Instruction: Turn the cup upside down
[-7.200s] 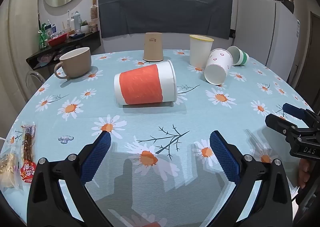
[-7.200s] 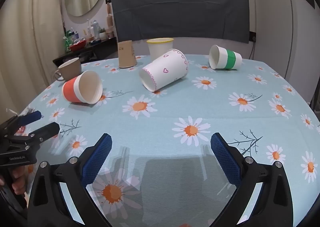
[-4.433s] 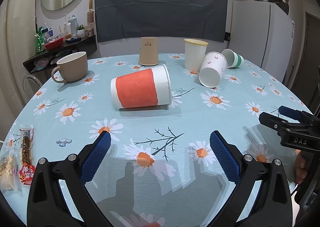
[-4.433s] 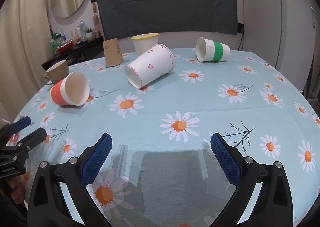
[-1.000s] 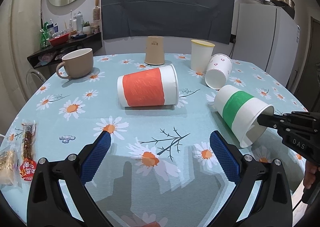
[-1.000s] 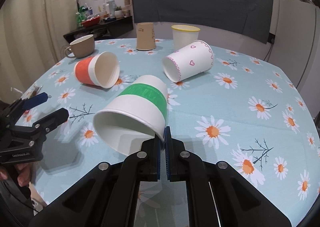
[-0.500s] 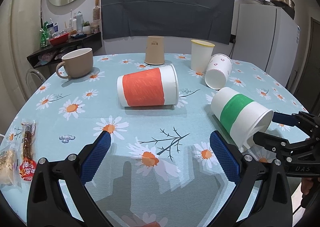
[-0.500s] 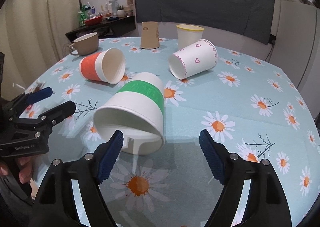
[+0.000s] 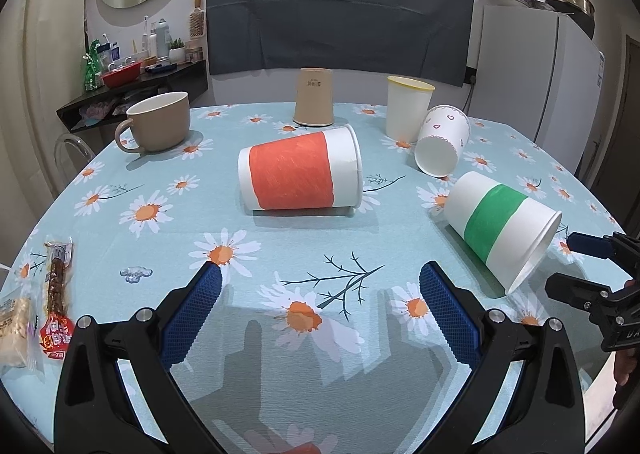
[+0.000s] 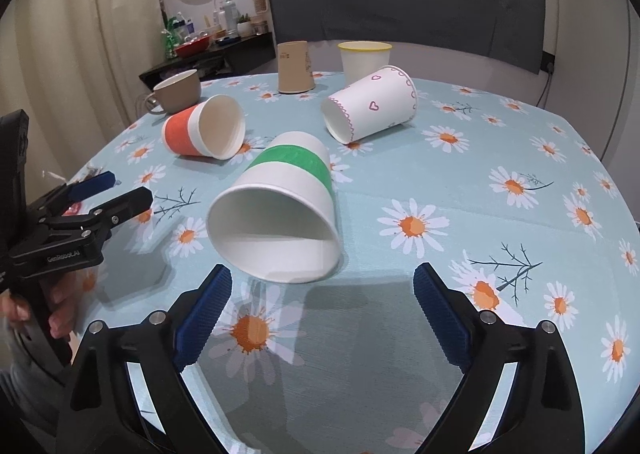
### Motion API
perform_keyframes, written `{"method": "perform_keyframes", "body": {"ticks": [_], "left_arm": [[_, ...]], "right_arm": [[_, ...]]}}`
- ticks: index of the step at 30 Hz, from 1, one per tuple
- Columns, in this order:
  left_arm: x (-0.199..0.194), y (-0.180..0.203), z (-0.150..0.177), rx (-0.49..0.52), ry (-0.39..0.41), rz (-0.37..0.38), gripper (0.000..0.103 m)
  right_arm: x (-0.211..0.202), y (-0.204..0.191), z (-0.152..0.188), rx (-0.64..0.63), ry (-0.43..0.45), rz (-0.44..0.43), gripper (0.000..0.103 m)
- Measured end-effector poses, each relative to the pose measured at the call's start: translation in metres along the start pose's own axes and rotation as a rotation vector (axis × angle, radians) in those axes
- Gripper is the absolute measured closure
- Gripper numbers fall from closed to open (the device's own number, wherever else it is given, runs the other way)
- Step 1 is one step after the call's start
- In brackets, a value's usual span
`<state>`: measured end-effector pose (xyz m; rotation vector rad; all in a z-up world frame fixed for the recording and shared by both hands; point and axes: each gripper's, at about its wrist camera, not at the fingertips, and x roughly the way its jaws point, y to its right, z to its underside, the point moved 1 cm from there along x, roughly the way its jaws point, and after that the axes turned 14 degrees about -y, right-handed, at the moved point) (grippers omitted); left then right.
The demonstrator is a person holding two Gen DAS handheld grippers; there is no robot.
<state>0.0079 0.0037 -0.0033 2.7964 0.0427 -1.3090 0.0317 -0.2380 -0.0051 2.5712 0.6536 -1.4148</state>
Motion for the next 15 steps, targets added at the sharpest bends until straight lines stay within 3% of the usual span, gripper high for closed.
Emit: {"method": "perform_keyframes", "body": {"ticks": [8,12,15], "left_arm": [[0.003,0.001,-0.006,-0.021,-0.018,-0.038,0.006],[0.001,0.008,-0.017,-0.059,-0.071,0.054,0.006],[-0.004,0.022,-0.030,-0.052,-0.093,0.067,0.006]], "right_arm": [[-0.006,0.027,0.015,0.031,0.001,0.034,0.015],[-0.006,0.041,0.021,0.055,0.006,0.009,0.015],[-0.006,0.049,0.022,0.062,0.012,0.007,0.015]]}}
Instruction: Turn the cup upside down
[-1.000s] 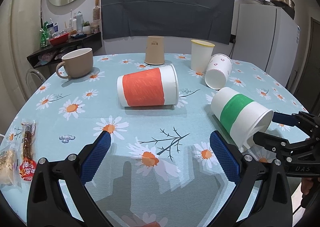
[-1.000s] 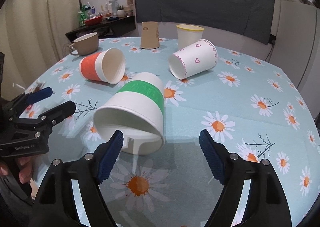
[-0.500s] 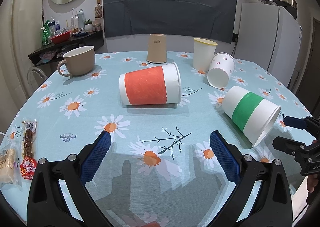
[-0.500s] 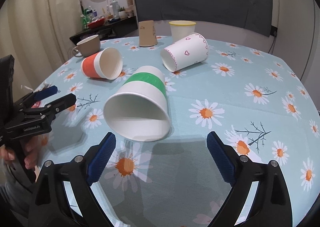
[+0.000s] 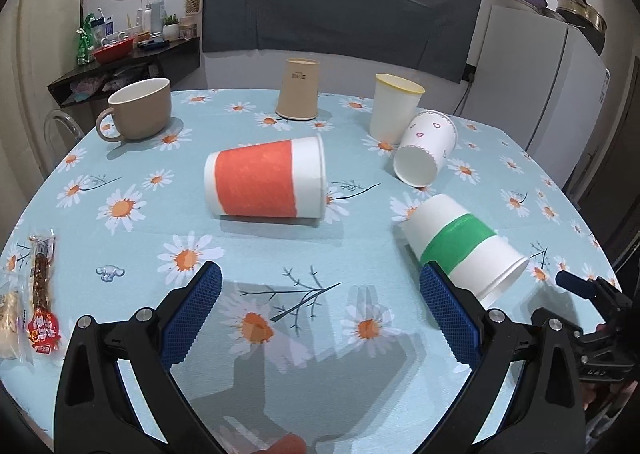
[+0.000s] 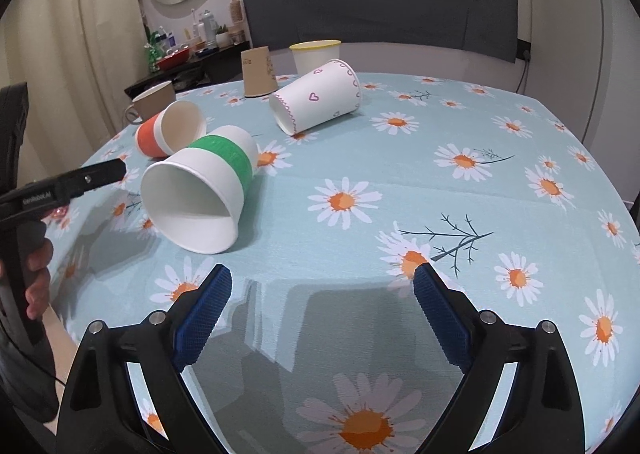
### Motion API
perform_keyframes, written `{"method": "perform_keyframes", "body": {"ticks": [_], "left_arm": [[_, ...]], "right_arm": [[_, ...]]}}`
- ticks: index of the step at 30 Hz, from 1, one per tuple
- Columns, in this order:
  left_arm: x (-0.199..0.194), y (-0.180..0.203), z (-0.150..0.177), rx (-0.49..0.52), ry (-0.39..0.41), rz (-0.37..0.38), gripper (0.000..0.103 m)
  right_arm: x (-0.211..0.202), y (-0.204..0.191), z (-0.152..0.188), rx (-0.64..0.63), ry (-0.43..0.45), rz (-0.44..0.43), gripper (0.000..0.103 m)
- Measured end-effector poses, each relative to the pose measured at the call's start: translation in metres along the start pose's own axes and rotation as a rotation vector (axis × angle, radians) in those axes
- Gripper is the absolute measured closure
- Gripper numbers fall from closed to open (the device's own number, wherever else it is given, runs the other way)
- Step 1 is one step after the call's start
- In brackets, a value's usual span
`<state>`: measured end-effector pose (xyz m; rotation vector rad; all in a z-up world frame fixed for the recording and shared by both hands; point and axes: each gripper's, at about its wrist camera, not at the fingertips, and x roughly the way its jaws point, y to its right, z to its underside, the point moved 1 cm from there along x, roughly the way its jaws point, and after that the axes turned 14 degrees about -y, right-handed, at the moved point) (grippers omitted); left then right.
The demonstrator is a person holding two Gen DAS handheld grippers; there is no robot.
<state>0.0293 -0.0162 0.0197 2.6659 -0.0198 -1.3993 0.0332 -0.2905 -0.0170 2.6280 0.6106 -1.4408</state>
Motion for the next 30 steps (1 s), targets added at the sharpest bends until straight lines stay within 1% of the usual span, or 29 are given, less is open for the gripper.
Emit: {"method": "perform_keyframes", "body": {"ticks": [5,8,10,13,15,18,22,25,26,30], "left_arm": [[0.000,0.025,-0.025,-0.001,-0.080,-0.008,0.006],[0.000,0.040,-0.041,-0.008,-0.146,-0.006,0.006],[0.004,0.047,-0.052,-0.021,-0.213,0.036,0.006],[0.016,0.055,-0.064,-0.058,-0.337,0.106,0.006],[0.025,0.058,-0.068,-0.092,-0.408,0.136,0.006],[0.037,0.062,-0.074,-0.132,-0.497,0.157,0.006],[0.051,0.069,-0.082,-0.163,-0.590,0.155,0.006],[0.065,0.072,-0.081,-0.187,-0.675,0.161,0.006],[0.070,0.073,-0.080,-0.191,-0.699,0.151,0.006],[0.080,0.078,-0.082,-0.188,-0.735,0.103,0.006]], "right_arm": [[-0.001,0.011,-0.003,0.013,0.011,-0.001,0.015],[-0.001,0.018,-0.005,0.017,0.013,-0.001,0.014],[-0.001,0.024,-0.007,0.023,0.013,0.005,0.014],[0.001,0.035,-0.011,0.035,0.013,0.015,0.013],[0.001,0.043,-0.012,0.043,0.016,0.010,0.013],[0.001,0.053,-0.014,0.058,0.022,-0.004,0.012],[0.004,0.062,-0.016,0.078,0.013,-0.073,0.012],[0.006,0.064,-0.017,0.080,0.002,-0.089,0.012],[0.007,0.064,-0.018,0.082,-0.006,-0.092,0.012],[0.012,0.063,-0.019,0.073,-0.038,-0.105,0.012]]}}
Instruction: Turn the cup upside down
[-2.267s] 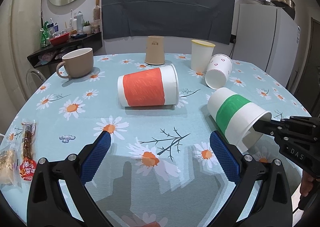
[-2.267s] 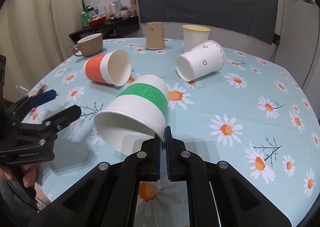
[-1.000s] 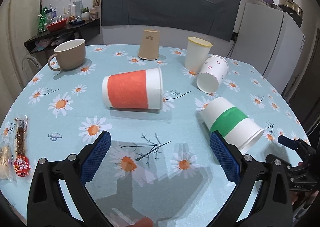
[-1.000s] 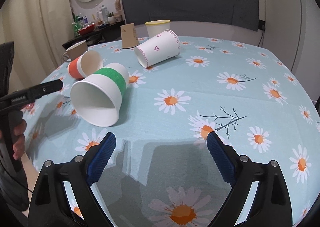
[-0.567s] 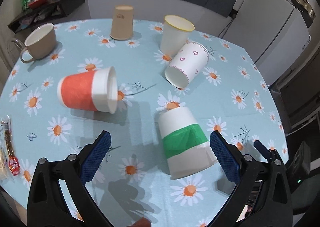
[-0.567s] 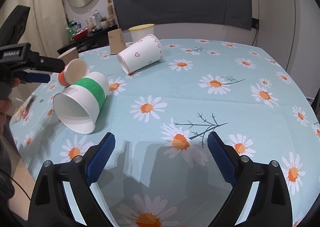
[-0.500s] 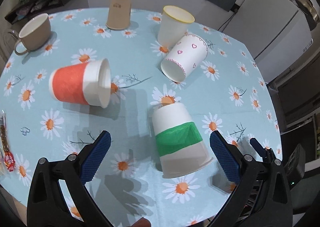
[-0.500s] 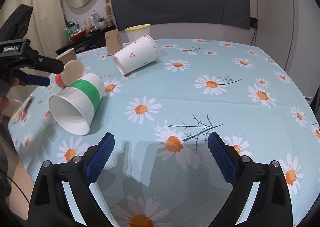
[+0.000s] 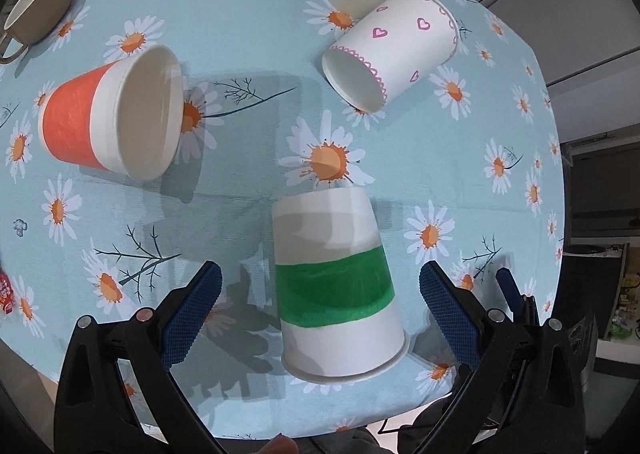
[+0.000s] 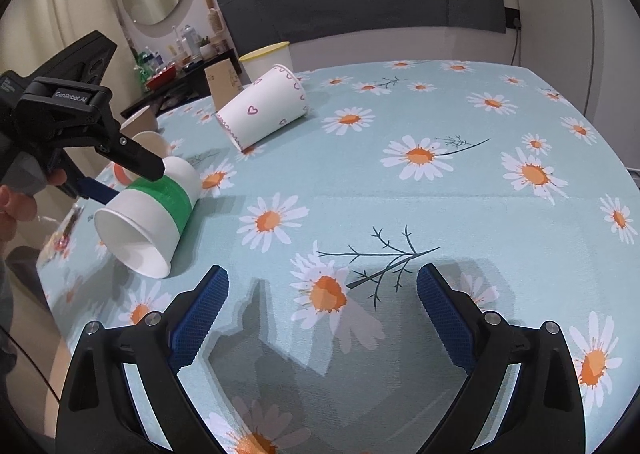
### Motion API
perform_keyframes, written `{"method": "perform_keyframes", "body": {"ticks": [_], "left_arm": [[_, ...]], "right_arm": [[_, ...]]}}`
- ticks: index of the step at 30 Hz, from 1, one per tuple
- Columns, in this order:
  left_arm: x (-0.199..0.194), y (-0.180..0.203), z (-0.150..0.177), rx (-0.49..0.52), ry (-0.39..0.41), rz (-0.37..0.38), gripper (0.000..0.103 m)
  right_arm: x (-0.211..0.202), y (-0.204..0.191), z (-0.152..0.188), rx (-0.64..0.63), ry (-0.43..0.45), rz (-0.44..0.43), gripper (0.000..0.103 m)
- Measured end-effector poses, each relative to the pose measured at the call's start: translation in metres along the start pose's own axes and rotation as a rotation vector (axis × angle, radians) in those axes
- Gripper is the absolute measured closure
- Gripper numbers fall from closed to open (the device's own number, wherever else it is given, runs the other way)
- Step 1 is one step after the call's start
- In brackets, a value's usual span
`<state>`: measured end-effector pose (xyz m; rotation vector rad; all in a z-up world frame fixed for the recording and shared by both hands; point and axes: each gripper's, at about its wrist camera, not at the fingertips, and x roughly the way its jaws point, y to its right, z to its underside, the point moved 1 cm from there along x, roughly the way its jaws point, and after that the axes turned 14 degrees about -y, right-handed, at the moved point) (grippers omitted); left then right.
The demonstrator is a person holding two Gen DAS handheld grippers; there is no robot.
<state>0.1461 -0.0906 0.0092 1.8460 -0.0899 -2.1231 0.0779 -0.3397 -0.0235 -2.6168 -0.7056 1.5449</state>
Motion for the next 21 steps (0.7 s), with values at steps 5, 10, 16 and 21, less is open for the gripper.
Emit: {"method": "perform_keyframes", "body": {"ticks": [5,10,16,21], "left_arm": [[0.008,0.004,-0.012,-0.016,-0.056,-0.017,0.010],[0.016,0.007,-0.024,-0.019,-0.107,-0.045,0.027],[0.012,0.013,-0.027,0.012,-0.078,-0.056,0.041],[-0.010,0.008,-0.023,0.022,0.067,-0.061,0.041]], "right_arm": [[-0.006,0.002,0.003,0.014,0.052,0.003,0.012],[-0.007,0.006,0.002,0.035,0.059,0.001,0.012],[-0.007,0.005,0.003,0.023,0.058,0.001,0.012],[-0.007,0.004,0.003,0.021,0.056,0.005,0.012]]}}
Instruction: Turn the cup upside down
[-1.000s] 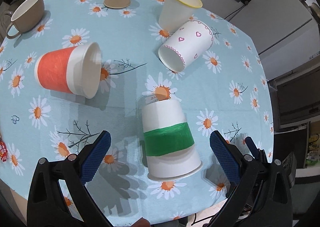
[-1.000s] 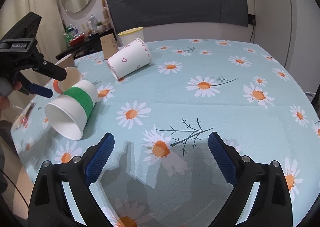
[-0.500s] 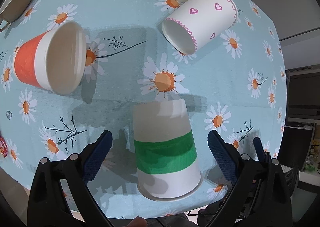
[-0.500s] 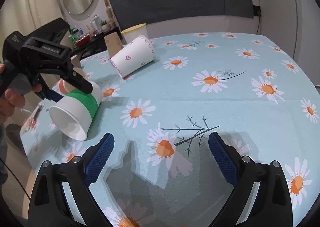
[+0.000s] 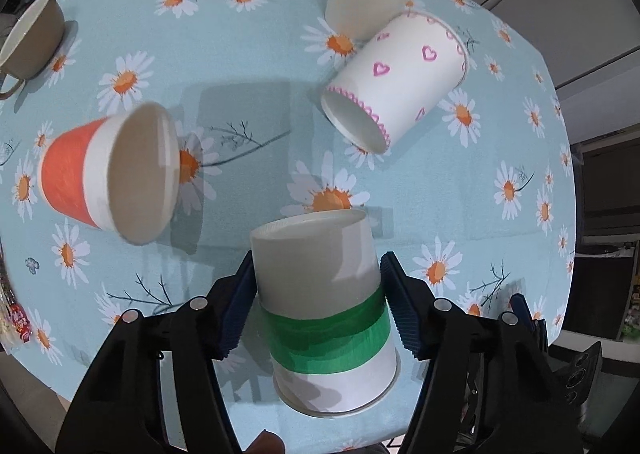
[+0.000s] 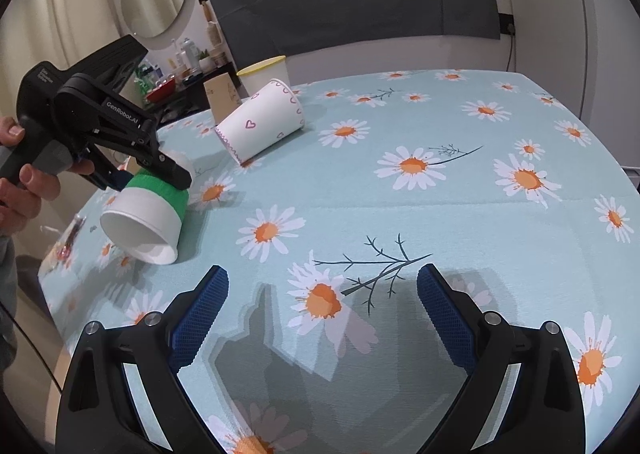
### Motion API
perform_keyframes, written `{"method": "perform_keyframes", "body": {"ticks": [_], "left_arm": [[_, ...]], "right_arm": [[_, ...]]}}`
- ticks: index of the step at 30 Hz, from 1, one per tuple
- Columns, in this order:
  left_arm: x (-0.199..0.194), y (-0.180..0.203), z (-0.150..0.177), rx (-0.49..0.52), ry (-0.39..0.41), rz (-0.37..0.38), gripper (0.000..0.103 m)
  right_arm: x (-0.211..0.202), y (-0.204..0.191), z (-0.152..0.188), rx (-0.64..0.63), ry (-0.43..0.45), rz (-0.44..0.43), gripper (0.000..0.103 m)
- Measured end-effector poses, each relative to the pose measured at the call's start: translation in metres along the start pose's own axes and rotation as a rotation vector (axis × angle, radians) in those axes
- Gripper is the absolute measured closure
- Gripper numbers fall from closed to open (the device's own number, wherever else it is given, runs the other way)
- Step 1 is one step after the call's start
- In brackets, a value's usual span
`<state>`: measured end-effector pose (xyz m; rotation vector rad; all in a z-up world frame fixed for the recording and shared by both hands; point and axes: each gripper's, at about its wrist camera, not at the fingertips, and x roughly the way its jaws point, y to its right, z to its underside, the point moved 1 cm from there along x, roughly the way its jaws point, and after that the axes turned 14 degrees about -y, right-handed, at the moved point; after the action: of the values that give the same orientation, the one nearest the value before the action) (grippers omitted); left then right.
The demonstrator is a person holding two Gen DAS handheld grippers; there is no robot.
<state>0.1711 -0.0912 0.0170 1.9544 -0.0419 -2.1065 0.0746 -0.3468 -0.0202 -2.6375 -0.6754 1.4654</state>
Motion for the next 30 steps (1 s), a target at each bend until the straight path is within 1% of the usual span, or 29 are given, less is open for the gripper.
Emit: {"method": "perform_keyframes", "body": {"ticks": [2,6,8,11,13,14,16,18,19,21,26,28,30], "left_arm": [[-0.009,-0.006,0.003,-0.010,0.090,-0.042,0.041],[-0.021,-0.015,0.008,0.002,0.287,-0.127,0.041],[-0.021,-0.017,0.008,0.017,0.345,-0.125,0.041],[-0.028,-0.030,0.013,-0.001,0.444,-0.097,0.041],[-0.029,-0.028,0.016,0.009,0.513,-0.088,0.041],[-0.029,-0.027,0.019,0.020,0.551,-0.096,0.041],[-0.027,-0.022,0.026,0.046,0.627,-0.150,0.041],[-0.022,-0.015,0.033,0.068,0.697,-0.236,0.041],[-0.018,-0.014,0.036,0.083,0.703,-0.261,0.041],[-0.010,-0.012,0.037,0.113,0.683,-0.245,0.041],[-0.003,-0.013,0.053,0.110,0.710,-0.260,0.041],[0.000,-0.012,0.057,0.108,0.705,-0.265,0.041],[0.003,-0.013,0.060,0.114,0.697,-0.252,0.041]], "right_arm": [[0.001,-0.001,0.000,-0.003,-0.007,0.000,0.012],[0.001,-0.001,0.000,0.000,-0.009,0.005,0.012],[0.002,0.000,0.000,0.003,-0.009,0.006,0.012],[0.002,0.000,0.000,0.008,-0.010,0.006,0.012],[0.002,0.000,0.000,0.011,-0.011,0.011,0.012],[0.002,0.000,0.000,0.010,-0.011,0.012,0.012],[0.002,-0.001,0.001,0.006,-0.012,0.013,0.012],[0.002,-0.002,0.001,0.005,-0.010,0.015,0.012],[0.002,-0.002,0.001,0.004,-0.011,0.014,0.012],[0.002,-0.002,0.000,0.007,-0.015,0.014,0.012],[0.004,0.001,-0.001,0.021,-0.024,0.009,0.012],[0.005,0.000,-0.001,0.020,-0.026,0.012,0.012],[0.005,0.000,-0.001,0.017,-0.026,0.018,0.012]]}}
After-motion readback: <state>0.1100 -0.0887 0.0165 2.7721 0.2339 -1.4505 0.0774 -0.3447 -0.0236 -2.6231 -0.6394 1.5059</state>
